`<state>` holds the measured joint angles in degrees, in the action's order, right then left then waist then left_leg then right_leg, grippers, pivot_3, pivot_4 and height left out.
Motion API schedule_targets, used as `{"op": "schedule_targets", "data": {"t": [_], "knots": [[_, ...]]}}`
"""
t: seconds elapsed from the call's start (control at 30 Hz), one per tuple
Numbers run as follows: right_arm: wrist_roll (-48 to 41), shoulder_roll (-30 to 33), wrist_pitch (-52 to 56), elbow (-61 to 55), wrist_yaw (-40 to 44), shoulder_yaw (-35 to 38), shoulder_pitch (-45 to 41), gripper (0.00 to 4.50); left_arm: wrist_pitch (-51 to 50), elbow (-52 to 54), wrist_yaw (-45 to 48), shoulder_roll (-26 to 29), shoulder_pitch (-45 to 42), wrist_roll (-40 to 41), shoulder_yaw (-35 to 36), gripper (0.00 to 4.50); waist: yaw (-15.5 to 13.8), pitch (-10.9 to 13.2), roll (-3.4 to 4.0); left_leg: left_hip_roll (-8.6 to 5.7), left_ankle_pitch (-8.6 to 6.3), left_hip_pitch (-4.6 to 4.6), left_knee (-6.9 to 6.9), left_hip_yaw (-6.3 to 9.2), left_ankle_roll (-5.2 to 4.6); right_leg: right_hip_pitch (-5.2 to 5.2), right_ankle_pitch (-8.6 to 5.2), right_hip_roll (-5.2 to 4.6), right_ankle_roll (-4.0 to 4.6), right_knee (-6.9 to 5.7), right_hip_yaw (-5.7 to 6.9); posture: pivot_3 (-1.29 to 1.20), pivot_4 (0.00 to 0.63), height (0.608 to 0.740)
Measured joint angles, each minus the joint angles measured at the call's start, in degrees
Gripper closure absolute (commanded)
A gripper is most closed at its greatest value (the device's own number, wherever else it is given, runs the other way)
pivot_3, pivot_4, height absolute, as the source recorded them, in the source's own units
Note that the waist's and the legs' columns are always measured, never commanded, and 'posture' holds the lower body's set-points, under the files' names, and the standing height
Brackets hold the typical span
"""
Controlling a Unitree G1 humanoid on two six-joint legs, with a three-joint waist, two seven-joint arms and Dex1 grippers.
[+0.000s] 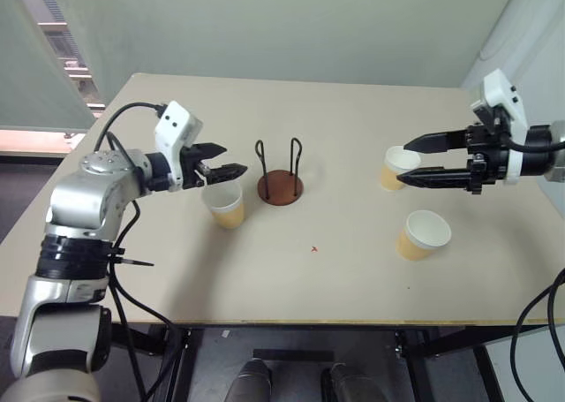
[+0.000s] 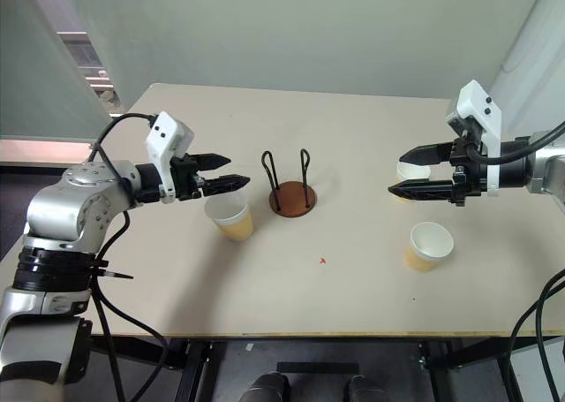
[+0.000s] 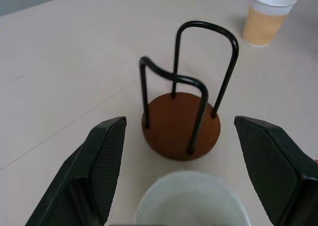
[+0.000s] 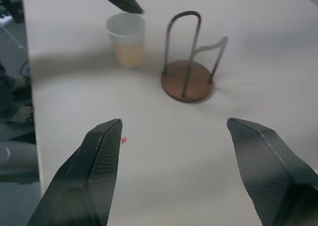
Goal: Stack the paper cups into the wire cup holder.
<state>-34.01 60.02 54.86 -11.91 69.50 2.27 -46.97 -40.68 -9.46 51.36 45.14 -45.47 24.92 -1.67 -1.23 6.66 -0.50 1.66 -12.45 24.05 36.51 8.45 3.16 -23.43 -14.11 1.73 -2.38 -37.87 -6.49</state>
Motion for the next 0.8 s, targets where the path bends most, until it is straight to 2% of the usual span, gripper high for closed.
{"op": "schedule_targets", "data": {"t": [0.6, 0.7, 0.8], "knots": [[-4.51, 1.08, 2.39, -4.27, -4.51, 3.20, 3.10, 1.01, 5.30, -13.56, 4.92, -10.58, -9.22, -9.03, -6.74, 0.74, -0.32, 0.01, -0.02, -0.08, -0.15, 0.08, 0.50, -0.05, -0.25, 0.17, 0.05, -0.02, -0.40, 0.05, -0.16, 0.00, 0.150, 0.740], [-4.83, 1.17, 2.48, -4.46, -5.19, 3.38, 3.59, 0.97, 6.75, -15.35, 4.84, -12.40, -9.79, -10.56, -7.13, 1.37, -0.36, 0.01, -0.02, -0.12, -0.17, 0.08, 0.54, -0.07, -0.30, 0.20, 0.04, -0.03, -0.47, 0.05, -0.20, 0.00, 0.150, 0.740], [-5.24, 1.43, 2.49, -4.67, -5.56, 3.61, 4.04, 0.97, 7.93, -17.39, 4.45, -14.32, -9.96, -11.68, -7.37, 2.38, -0.41, 0.02, -0.03, -0.17, -0.18, 0.11, 0.57, -0.08, -0.31, 0.19, 0.04, -0.05, -0.55, 0.05, -0.24, 0.00, 0.150, 0.740]]}}
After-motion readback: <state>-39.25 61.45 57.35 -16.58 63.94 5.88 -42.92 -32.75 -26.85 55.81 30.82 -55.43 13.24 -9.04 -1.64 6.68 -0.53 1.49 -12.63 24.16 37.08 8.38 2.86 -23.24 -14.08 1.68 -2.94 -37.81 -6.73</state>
